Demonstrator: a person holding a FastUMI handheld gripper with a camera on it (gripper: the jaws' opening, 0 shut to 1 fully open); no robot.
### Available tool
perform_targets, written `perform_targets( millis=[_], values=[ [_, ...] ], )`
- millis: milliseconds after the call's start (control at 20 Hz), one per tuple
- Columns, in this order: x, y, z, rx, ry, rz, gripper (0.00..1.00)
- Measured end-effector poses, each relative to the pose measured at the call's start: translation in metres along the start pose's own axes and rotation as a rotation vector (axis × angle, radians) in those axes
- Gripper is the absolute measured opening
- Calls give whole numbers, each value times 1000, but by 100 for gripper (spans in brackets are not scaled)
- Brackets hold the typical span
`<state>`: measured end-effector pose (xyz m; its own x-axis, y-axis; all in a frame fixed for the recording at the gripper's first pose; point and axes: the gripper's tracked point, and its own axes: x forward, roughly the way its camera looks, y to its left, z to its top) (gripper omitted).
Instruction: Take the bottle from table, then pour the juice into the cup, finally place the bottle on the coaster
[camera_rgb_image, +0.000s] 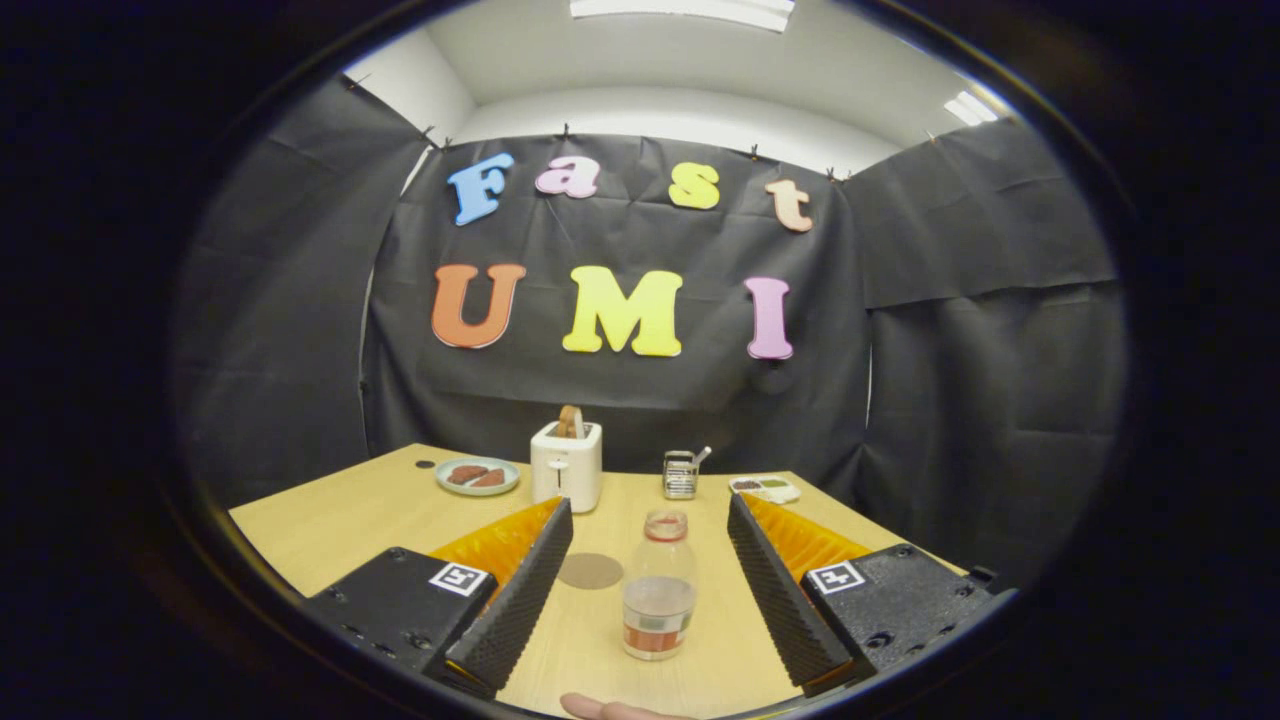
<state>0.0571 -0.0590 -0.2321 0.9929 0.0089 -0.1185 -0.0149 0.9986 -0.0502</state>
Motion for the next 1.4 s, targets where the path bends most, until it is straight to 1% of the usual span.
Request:
perform_targets(
  millis=[100,300,400,450,550,850,1000,1400],
  values=[
    [3,3,-9,24,13,12,100],
    [13,-4,-30,52,22,7,100],
    [20,-15,-44,37,36,-21,100],
    [24,-15,-51,42,43,-22,100],
    [31,-15,-66,51,66,-11,100],
    [51,-13,-95,46,75,20,100],
    [59,-12,-103,55,74,19,100],
    [74,-11,-116,12,39,5,100]
  ],
)
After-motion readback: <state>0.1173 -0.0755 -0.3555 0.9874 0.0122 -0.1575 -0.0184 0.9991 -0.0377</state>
